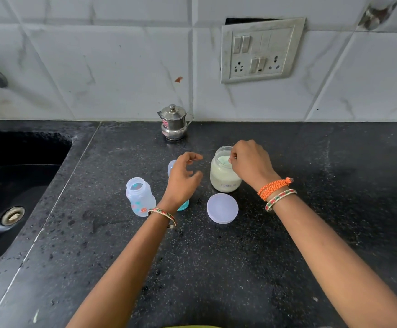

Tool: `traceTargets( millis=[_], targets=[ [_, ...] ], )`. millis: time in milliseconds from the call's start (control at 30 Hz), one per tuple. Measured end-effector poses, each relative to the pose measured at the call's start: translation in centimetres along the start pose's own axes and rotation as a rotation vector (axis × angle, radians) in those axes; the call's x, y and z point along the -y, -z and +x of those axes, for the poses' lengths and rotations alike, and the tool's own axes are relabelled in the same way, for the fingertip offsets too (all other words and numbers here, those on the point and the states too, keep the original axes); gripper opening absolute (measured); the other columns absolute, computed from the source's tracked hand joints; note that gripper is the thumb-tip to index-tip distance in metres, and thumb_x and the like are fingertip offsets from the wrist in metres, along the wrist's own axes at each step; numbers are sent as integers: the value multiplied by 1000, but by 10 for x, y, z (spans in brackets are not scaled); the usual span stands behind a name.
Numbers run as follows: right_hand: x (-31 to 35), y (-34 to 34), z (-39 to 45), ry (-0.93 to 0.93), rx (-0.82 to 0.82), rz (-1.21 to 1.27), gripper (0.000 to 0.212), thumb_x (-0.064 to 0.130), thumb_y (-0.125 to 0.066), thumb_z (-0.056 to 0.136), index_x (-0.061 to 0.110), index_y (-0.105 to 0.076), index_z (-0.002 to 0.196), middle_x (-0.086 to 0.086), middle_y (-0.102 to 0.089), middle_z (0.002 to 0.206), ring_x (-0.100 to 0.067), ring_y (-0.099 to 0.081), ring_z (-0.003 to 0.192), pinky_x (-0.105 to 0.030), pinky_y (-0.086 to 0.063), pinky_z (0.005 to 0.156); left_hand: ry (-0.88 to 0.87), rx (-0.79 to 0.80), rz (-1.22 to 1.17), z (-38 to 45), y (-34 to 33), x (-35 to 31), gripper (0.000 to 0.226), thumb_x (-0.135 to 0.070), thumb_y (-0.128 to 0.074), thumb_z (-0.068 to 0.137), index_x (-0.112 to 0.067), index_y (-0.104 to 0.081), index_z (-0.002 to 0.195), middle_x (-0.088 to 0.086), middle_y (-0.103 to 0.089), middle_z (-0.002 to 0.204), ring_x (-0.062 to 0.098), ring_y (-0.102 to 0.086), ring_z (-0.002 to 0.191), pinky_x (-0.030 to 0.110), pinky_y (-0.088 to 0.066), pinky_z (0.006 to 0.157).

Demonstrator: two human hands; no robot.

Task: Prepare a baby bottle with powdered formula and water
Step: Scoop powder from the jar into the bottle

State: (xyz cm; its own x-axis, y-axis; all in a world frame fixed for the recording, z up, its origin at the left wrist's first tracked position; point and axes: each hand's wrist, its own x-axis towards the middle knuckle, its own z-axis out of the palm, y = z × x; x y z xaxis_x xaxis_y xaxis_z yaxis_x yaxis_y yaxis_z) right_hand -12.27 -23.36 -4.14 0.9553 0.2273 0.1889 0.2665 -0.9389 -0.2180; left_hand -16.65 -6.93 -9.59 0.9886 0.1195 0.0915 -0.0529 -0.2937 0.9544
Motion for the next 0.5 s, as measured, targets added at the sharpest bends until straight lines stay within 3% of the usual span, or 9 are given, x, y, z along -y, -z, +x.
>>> traceTargets(
  millis=[233,433,500],
  targets=[
    [-7,2,4,-70,109,249,13,15,-66,85,7,-74,78,-10,-72,87,-26,-67,79,-37,-55,73,15,-32,6,-5,5,2,37,0,-55,83,-33,-51,100,-8,-54,118,37,-57,109,42,-50,83],
    [-15,16,0,-193,93,446,22,11,-65,85,-10,-70,82,-24,-70,87,-17,-60,62,-19,-43,54,-6,-50,4,-6,4,0,40,1,-55,83,-37,-51,96,-8,-54,116,30,-56,111,44,-53,85],
    [-19,20,-3,-231,102,504,20,13,-65,86,-7,-72,84,-17,-71,81,-11,-56,56,-21,-46,56,-15,-49,-1,-6,3,0,39,1,-55,83,-36,-52,96,-7,-55,117,31,-57,110,43,-53,84]
  ],
)
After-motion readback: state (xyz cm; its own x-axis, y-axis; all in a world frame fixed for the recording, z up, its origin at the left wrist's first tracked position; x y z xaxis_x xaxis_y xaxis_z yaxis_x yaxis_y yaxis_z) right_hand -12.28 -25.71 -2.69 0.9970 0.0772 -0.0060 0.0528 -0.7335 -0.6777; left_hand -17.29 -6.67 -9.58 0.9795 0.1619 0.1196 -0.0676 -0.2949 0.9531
